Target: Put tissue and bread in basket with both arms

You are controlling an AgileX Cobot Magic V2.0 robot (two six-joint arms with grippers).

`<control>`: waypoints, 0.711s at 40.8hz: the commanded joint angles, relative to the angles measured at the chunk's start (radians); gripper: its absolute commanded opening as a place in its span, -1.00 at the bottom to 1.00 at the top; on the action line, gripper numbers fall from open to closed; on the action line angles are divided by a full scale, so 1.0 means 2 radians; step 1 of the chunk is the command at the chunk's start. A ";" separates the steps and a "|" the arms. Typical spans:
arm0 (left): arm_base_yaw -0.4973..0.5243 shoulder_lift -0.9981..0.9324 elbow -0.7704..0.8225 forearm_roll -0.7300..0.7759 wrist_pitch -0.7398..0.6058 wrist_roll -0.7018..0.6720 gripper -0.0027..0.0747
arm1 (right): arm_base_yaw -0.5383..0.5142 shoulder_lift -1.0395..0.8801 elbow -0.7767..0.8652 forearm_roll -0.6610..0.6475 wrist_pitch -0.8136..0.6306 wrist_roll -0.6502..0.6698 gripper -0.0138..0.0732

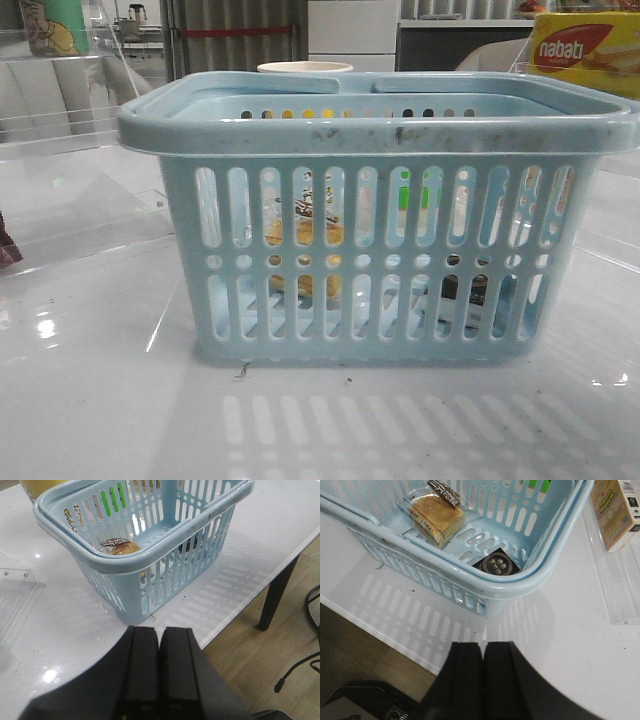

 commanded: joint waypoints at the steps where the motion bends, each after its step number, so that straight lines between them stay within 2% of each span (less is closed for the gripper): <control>1: -0.001 0.002 -0.013 -0.006 -0.039 -0.006 -0.70 | -0.002 -0.002 -0.012 -0.003 -0.028 -0.005 -0.52; 9: -0.001 -0.004 -0.009 -0.006 -0.042 -0.006 -0.70 | -0.002 -0.002 -0.012 -0.003 -0.028 -0.005 -0.52; 13: 0.024 -0.019 -0.006 0.016 -0.047 -0.005 -0.70 | -0.002 -0.002 -0.012 -0.003 -0.028 -0.005 -0.52; 16: 0.061 -0.039 0.014 0.029 -0.084 -0.001 -0.70 | -0.002 -0.002 -0.012 -0.003 -0.028 -0.005 -0.52; 23: 0.160 -0.100 0.098 0.029 -0.224 -0.001 -0.70 | -0.002 -0.002 -0.012 -0.003 -0.029 -0.005 -0.52; 29: 0.248 -0.152 0.171 0.029 -0.274 -0.001 -0.70 | -0.002 -0.002 -0.012 -0.003 -0.029 -0.005 -0.52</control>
